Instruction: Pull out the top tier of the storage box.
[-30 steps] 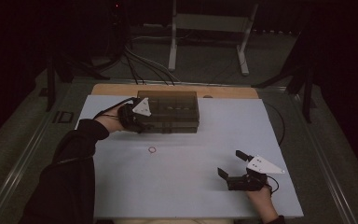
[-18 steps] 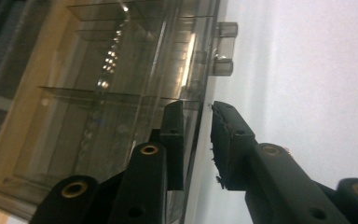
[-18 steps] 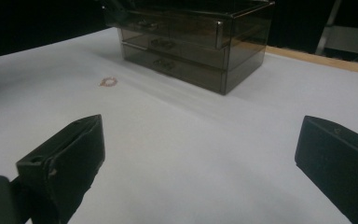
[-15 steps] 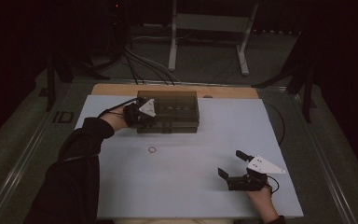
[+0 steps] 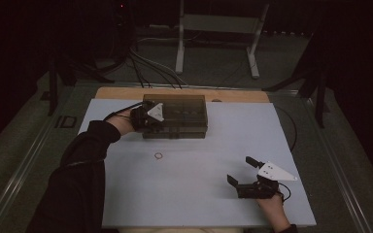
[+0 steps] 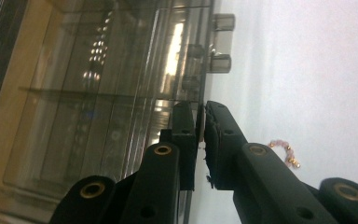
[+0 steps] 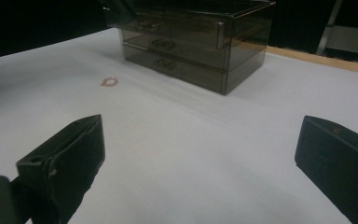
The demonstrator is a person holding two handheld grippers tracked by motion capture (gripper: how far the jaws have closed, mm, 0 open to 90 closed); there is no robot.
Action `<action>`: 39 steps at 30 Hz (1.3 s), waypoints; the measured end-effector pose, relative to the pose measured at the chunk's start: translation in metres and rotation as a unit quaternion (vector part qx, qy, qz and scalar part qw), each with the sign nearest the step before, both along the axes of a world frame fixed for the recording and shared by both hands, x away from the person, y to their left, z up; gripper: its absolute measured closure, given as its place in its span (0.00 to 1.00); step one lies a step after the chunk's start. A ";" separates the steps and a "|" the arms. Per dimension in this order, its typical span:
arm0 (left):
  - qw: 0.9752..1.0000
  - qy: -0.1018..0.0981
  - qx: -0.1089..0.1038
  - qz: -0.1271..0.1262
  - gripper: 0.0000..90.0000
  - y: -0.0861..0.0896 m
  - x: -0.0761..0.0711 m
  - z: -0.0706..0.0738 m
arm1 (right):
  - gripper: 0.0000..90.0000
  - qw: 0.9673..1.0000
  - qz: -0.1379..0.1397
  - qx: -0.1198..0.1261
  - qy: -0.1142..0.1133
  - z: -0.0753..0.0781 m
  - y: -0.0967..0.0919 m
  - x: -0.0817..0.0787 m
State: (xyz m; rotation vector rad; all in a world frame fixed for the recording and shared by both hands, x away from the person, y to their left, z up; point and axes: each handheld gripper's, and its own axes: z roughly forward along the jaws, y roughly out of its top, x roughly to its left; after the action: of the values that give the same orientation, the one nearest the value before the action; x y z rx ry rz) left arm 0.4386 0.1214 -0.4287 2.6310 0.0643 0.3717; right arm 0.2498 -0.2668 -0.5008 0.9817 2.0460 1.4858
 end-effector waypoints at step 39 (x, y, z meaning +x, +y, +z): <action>0.998 0.041 0.011 -0.039 0.96 -0.002 -0.016 0.004 | 0.02 1.000 -0.002 0.004 -0.001 0.001 0.000 0.000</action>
State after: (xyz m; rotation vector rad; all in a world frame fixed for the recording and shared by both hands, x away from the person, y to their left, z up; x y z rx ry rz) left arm 0.4226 0.1195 -0.4245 2.6601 -0.0142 0.2388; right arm 0.2495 -0.2673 -0.5000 0.9864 2.0387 1.4935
